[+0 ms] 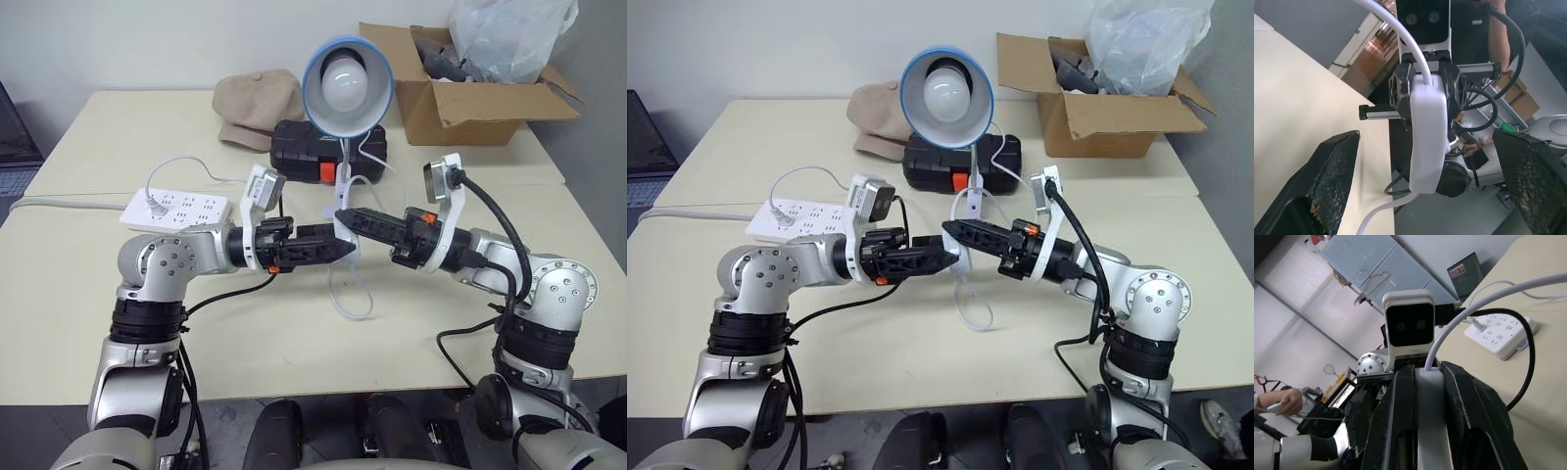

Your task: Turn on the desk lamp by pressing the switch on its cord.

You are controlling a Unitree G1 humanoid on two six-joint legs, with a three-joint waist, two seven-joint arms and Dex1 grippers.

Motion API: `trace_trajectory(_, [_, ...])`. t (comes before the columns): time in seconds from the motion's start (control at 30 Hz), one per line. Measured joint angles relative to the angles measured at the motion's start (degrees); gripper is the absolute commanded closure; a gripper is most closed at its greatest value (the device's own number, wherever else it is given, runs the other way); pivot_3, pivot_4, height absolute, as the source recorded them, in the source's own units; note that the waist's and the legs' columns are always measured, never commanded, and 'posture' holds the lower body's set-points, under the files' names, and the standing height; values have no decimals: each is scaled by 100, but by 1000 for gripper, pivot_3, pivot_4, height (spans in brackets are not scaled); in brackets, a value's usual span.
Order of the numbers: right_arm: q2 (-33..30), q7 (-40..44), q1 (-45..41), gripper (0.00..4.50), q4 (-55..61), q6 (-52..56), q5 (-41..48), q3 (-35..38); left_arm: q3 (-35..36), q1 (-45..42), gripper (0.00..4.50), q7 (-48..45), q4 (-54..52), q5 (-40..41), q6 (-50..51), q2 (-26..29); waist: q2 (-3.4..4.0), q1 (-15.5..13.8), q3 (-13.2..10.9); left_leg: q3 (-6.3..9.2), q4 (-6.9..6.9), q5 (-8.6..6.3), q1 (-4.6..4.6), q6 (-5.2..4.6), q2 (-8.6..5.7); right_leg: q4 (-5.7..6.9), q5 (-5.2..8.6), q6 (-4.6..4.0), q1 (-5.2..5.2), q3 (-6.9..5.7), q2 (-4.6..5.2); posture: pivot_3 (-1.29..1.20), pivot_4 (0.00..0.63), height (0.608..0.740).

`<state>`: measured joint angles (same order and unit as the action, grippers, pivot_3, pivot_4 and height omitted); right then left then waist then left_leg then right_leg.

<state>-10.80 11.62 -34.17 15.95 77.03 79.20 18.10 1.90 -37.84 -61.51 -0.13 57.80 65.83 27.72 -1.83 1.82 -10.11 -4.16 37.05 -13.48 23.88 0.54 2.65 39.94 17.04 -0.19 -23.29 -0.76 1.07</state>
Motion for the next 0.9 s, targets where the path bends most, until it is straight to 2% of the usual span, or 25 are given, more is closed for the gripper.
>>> trace_trajectory(0.07, [-37,-68,0,4104,-4,-71,116,-56,-5,0,417,0,0,-7,-8,-22,0,3,0,1,-1,0,0,0,1,0,0,0,0,0,-1,0,150,740])
trace_trajectory(0.4, [-391,-404,6,4104,-44,-478,700,-460,-51,-1,2522,-46,93,-93,-88,-178,0,0,0,1,-1,0,0,0,1,-1,0,1,0,-1,-1,0,150,740])
trace_trajectory(0.6, [-586,-551,53,4104,-68,-726,846,-641,-57,-1,3599,-167,144,-111,-126,-238,0,1,0,0,-1,0,1,0,1,-3,1,1,0,0,-1,0,150,740])
trace_trajectory(0.7, [-651,-595,55,4104,-119,-832,948,-714,-68,-2,3976,-208,132,-142,-166,-236,0,1,0,0,-1,0,1,0,1,-3,1,2,0,0,-1,0,150,740])
trace_trajectory(0.9, [-772,-650,55,4104,-163,-1012,1126,-872,-71,6,3995,-276,124,-176,-244,-224,0,1,0,0,-1,0,1,0,1,-4,1,2,0,0,-1,0,150,740])
